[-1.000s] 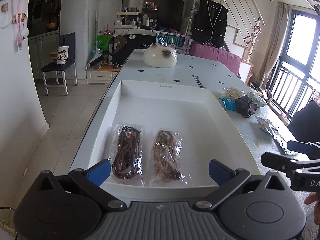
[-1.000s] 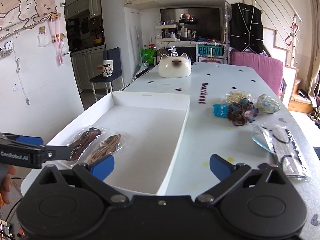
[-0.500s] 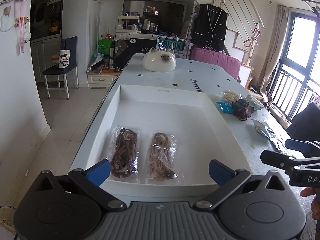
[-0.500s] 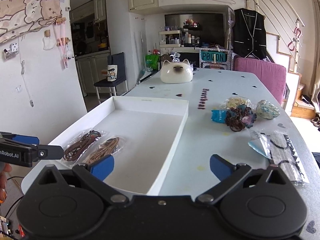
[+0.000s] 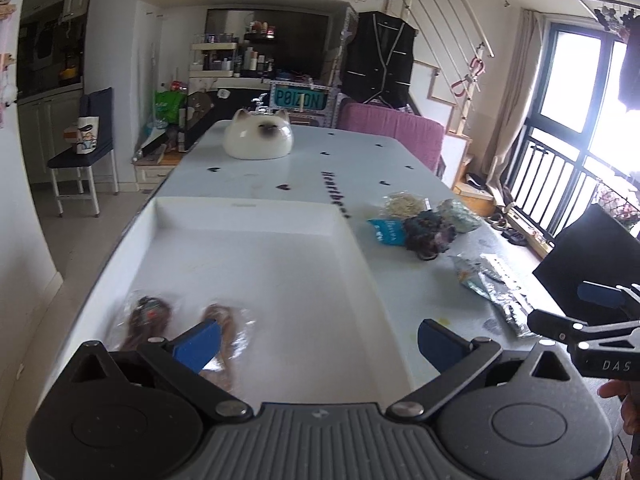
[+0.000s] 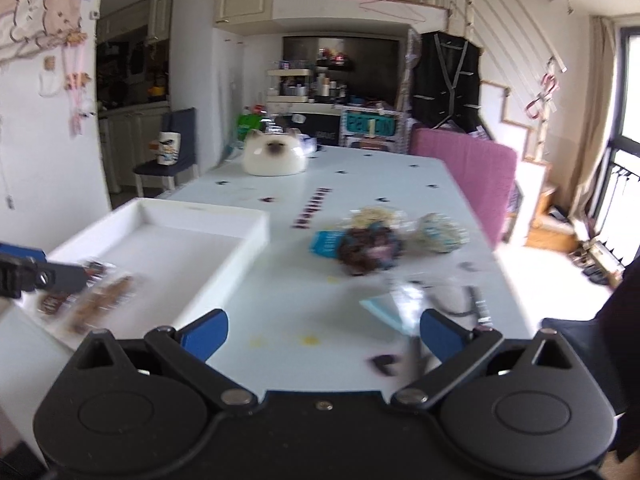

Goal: Organize soft objects
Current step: 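Move the left tool to the crochet scrunchie while the right tool moves to the wrapped mask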

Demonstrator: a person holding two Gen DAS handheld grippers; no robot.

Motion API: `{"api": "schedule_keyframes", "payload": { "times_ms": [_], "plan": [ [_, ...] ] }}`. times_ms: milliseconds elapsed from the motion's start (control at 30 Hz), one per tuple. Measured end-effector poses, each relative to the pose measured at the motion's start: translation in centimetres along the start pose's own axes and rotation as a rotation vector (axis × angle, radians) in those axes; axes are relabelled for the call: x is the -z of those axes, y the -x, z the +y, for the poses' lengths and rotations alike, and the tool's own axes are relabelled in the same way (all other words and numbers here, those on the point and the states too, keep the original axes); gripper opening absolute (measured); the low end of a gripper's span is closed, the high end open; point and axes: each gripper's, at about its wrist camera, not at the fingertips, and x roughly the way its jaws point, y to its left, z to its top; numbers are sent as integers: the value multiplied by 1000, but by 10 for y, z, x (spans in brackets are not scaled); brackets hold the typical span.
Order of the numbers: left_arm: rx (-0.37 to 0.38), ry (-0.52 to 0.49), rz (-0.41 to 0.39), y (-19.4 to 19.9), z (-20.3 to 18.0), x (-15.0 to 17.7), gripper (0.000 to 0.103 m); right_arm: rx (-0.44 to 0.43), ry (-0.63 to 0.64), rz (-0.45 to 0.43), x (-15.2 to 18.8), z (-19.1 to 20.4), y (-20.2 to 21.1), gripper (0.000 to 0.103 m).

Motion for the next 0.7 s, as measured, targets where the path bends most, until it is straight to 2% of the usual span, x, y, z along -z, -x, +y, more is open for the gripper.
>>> {"api": "schedule_keyframes", "payload": {
  "times_ms": [100,300,567,700],
  "plan": [
    [18,-7,-12,-13,-20,-9,103,47,13,6,2,-23,-2,103],
    [45,-10,-32,-41,-59,-31,103,109,-38,39,7,-71,-16,103],
    [93,-87,-57,-82,-112,-62,103,130,-121,95,19,-115,-53,103],
    [107,-86,-18,-121,-131,-78,103,121,-150,140,30,-126,-76,103]
  ]
}}
